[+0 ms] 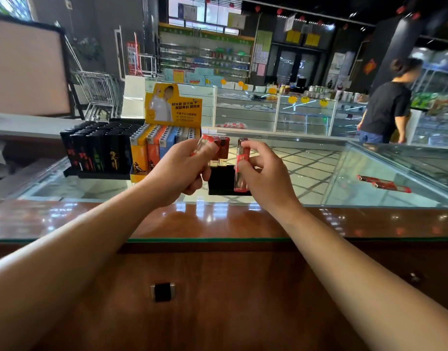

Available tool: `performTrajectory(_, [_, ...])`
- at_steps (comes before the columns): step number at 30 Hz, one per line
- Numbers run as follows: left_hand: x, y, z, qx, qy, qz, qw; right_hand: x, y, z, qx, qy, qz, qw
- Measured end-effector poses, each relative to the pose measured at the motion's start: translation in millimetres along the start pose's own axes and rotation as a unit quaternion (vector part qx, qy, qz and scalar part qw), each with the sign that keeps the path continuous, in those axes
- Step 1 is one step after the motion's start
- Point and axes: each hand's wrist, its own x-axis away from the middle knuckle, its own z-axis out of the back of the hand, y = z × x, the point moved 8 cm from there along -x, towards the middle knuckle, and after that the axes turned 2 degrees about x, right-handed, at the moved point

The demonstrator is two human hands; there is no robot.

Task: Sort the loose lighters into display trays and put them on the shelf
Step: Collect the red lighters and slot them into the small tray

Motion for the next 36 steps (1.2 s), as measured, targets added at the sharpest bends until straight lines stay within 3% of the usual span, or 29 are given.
performTrajectory(12, [-3.5, -4.1, 22.2, 0.079, 0.015, -0.013, 0.997, -32.7, -5.9, 3.3, 0.043, 0.042, 0.056, 0.997])
performTrajectory(20, [-12.3, 3.6, 30.2, 0.021, 0.064, -0.055, 0.996, -56.8, -11.7, -5.0, 0.122, 0.045, 0.097, 0.987])
performTrajectory(31, [-13.4, 9.3, 18.5, -0.011, 0.047, -0.073, 0.996, -69.3, -5.6, -29.8, 0.252, 0.018, 0.156, 0.955])
performTrajectory(36, [-12.3, 5.7, 19.8, -0.007, 0.047, -0.072, 0.996, -65.0, -4.1, -32.9, 0.292, 0.042, 0.186, 0.937])
